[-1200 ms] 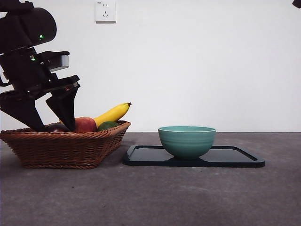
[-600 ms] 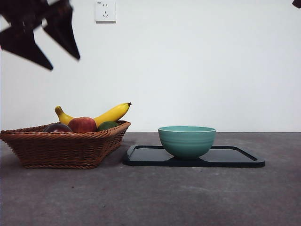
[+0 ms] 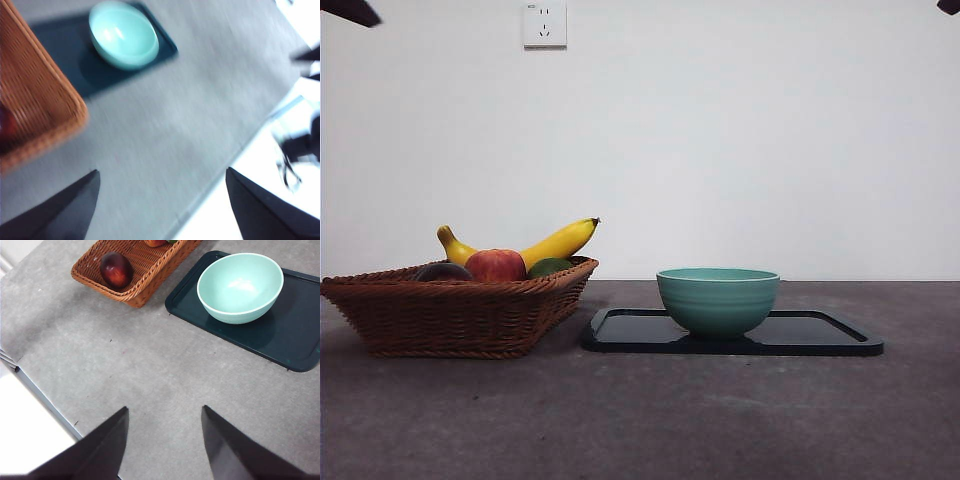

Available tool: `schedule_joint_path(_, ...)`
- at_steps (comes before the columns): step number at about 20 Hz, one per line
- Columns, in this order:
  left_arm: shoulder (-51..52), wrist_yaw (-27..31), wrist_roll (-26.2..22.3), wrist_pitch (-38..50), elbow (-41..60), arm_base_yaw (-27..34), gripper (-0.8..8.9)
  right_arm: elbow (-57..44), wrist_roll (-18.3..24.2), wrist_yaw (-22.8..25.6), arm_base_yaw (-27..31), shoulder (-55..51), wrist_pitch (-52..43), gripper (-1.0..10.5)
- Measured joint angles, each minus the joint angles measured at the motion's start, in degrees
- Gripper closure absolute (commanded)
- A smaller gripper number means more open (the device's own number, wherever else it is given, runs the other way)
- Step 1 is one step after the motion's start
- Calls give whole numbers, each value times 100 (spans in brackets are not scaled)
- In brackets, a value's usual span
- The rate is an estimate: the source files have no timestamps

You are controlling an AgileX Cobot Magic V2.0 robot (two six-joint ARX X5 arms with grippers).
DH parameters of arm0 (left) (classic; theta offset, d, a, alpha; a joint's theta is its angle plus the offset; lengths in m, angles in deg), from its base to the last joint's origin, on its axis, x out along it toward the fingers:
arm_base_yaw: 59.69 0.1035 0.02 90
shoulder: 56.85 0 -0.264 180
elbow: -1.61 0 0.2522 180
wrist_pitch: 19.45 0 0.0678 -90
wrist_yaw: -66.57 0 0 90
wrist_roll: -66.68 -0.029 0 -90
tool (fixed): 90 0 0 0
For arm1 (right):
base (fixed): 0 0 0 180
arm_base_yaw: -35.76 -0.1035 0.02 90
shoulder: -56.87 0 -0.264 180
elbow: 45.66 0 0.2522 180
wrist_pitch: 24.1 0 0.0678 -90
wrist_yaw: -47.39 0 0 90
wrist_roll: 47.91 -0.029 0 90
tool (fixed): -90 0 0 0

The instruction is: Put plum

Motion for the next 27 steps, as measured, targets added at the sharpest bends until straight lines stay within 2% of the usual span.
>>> schedule_joint_path(4, 63, -9, -269, -240, 0, 0, 412, 0, -2, 0, 0, 0, 0, 716)
schedule_joint_path(9, 63, -9, -304, -240, 0, 0, 412, 0, -55, 4, 0, 0, 0, 716)
schedule_joint_path(12, 63, -9, -304, -238, 0, 0, 412, 0, -544, 348, 0, 33, -76, 715)
schedule_joint_path(15, 63, -9, -304, -238, 0, 0, 412, 9, -1102, 501, 0, 339, -597, 707)
schedule_joint_path(19, 63, -9, -304, -238, 0, 0, 412, 369, -1449, 863, 2, 1384, -1158, 663)
schedule_joint_path(23, 63, -9, -304, -238, 0, 0, 412, 1095, -1464, 929, 4, 2723, -1545, 663)
schedule_joint_path(27, 63, -9, -304, -238, 0, 0, 412, 1947, -1368, 1191, 4, 4146, -1598, 663)
